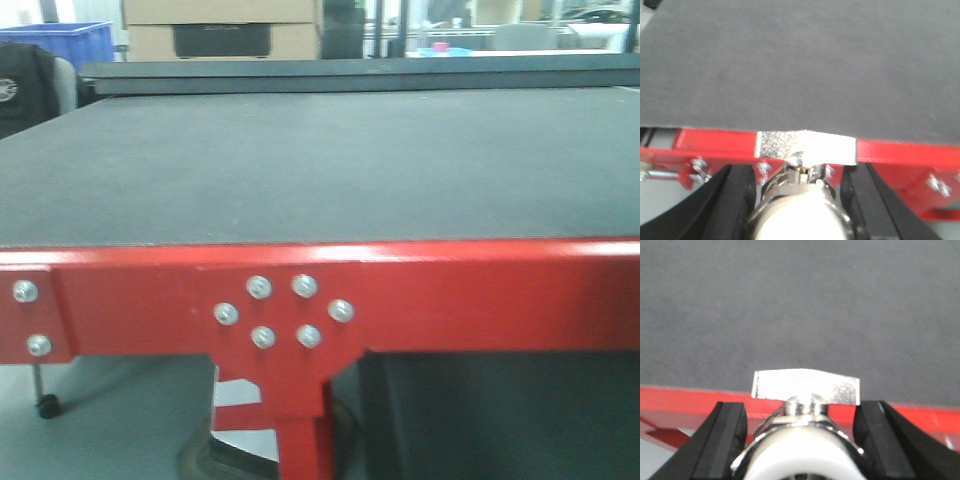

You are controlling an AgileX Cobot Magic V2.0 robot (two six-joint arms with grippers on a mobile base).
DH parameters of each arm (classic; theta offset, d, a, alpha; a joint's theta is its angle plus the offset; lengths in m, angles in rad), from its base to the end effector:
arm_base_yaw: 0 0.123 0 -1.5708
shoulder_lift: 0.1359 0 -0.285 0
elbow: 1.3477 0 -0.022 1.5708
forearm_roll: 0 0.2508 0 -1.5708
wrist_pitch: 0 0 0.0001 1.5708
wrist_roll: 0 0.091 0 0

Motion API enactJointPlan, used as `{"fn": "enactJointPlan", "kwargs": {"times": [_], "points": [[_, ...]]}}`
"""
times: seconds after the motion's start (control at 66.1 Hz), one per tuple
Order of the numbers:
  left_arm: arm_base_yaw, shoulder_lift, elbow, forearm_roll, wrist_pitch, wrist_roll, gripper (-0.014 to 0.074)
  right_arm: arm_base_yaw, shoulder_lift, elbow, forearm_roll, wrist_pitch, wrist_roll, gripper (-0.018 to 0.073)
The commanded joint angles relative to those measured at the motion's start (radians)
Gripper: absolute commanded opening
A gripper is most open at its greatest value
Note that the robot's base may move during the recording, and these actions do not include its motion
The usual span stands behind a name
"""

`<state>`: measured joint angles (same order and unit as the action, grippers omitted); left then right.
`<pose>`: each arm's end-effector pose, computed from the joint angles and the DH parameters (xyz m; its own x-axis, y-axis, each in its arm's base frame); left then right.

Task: Place valve from conveyor to right shelf box
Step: 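Hold the valve while the base turns toward the blue-bin shelf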

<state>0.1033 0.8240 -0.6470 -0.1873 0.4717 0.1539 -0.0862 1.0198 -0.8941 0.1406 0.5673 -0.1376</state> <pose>0.1652 0.0094 0.3081 -0.5232 -0.0676 -0.8495 -0.0382 0.9977 -0.0559 0.2111 -0.0114 0.3447 -0.5640 0.0299 -0.8252 0.0134 0.9995 0.0271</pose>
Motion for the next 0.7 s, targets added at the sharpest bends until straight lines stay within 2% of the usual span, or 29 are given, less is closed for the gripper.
{"fn": "enactJointPlan", "kwargs": {"times": [0.0,0.681], "points": [[0.001,-0.013,-0.007,-0.012,-0.048,-0.001,-0.0111,0.001,-0.010,-0.008,-0.005,-0.078,-0.006,-0.0162],[0.001,-0.013,-0.007,-0.012,-0.048,-0.001,-0.0111,0.001,-0.010,-0.008,-0.005,-0.078,-0.006,-0.0162]]}}
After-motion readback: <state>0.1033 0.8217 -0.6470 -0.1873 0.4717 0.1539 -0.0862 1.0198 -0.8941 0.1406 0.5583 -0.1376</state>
